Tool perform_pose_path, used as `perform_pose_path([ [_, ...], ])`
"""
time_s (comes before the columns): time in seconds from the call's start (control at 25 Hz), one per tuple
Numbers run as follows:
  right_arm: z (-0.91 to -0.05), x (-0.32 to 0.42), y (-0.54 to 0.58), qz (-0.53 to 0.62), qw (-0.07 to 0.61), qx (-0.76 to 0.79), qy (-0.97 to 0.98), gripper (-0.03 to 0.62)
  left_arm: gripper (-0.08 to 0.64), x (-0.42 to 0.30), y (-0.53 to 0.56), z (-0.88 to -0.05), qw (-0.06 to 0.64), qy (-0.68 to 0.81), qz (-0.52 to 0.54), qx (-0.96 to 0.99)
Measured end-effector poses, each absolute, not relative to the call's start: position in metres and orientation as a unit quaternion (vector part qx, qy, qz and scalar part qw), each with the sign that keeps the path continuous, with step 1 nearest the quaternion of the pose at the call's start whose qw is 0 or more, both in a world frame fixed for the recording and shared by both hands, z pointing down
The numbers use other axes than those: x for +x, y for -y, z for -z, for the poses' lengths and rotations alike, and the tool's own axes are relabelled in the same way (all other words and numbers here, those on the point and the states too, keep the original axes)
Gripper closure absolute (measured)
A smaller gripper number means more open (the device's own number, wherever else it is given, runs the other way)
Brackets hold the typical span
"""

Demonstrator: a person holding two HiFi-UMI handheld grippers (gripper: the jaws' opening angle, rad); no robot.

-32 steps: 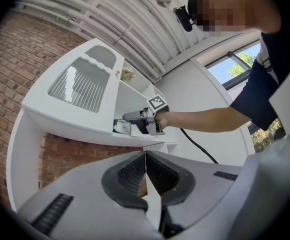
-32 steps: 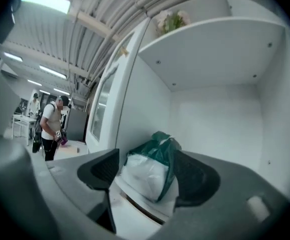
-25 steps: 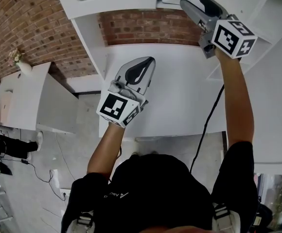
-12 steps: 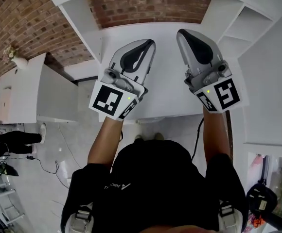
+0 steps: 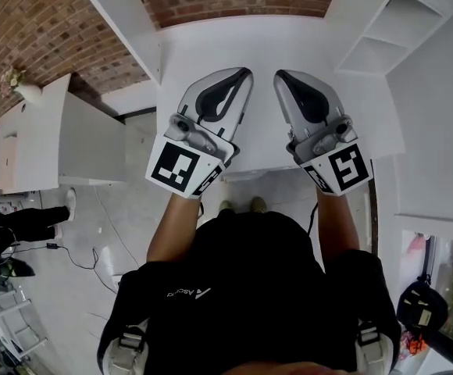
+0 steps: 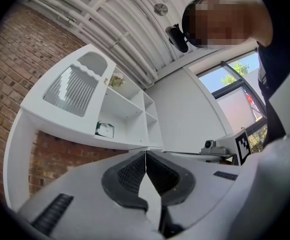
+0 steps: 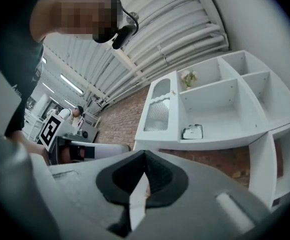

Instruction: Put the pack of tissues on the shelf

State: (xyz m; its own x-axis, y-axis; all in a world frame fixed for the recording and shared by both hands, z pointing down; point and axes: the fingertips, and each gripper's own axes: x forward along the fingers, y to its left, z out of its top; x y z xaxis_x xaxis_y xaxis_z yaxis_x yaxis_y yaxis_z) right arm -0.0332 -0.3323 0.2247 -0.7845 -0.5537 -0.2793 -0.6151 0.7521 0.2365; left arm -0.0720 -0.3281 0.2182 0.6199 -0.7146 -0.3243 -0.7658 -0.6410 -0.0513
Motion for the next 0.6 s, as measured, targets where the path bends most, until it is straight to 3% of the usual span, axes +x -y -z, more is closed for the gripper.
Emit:
perform_pose_path([
  [0.6, -0.23, -0.03, 0.334, -0.139, 0.085, -0.313, -0.936, 0.591, 0.558, -0.071, 0.324, -0.223, 0.087, -0.418, -0.133, -0.894],
])
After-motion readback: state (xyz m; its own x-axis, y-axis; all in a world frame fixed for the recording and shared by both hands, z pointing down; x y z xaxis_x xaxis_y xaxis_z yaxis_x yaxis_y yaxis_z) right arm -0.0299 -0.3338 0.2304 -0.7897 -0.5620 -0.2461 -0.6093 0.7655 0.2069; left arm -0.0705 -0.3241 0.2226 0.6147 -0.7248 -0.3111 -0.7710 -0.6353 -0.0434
